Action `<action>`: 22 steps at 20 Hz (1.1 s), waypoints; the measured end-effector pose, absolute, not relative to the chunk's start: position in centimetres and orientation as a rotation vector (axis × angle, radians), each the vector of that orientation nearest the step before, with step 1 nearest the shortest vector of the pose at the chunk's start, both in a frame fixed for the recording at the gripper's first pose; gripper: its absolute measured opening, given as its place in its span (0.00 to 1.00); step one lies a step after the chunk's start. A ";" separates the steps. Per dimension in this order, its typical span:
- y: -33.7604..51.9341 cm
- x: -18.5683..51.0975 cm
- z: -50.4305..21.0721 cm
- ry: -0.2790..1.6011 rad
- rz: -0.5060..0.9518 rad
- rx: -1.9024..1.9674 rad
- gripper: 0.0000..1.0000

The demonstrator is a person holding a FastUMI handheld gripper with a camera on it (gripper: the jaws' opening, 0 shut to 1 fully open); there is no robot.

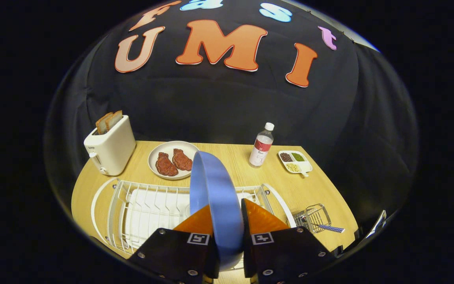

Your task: Take the plate from the dish rack, then take the spoon from the basket and place it into the plate.

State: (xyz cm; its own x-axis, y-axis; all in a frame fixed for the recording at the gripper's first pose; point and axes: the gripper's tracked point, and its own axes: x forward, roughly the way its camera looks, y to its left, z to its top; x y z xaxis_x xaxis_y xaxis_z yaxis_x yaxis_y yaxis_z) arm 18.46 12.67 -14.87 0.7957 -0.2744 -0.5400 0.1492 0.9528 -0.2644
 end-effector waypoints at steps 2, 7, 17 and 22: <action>12.4 17.8 -13.9 0.594 -0.221 -0.187 0.24; 12.0 13.4 -12.3 0.590 -0.172 -0.089 0.24; 9.7 2.6 -13.9 0.630 -0.114 0.152 0.24; 8.6 -2.8 -18.2 0.690 -0.115 0.293 0.24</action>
State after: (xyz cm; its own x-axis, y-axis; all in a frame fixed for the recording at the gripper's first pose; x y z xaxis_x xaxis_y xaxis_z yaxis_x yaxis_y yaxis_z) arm -2.85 8.65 -18.16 0.7667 -0.0077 -0.6419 0.2003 0.9529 0.2279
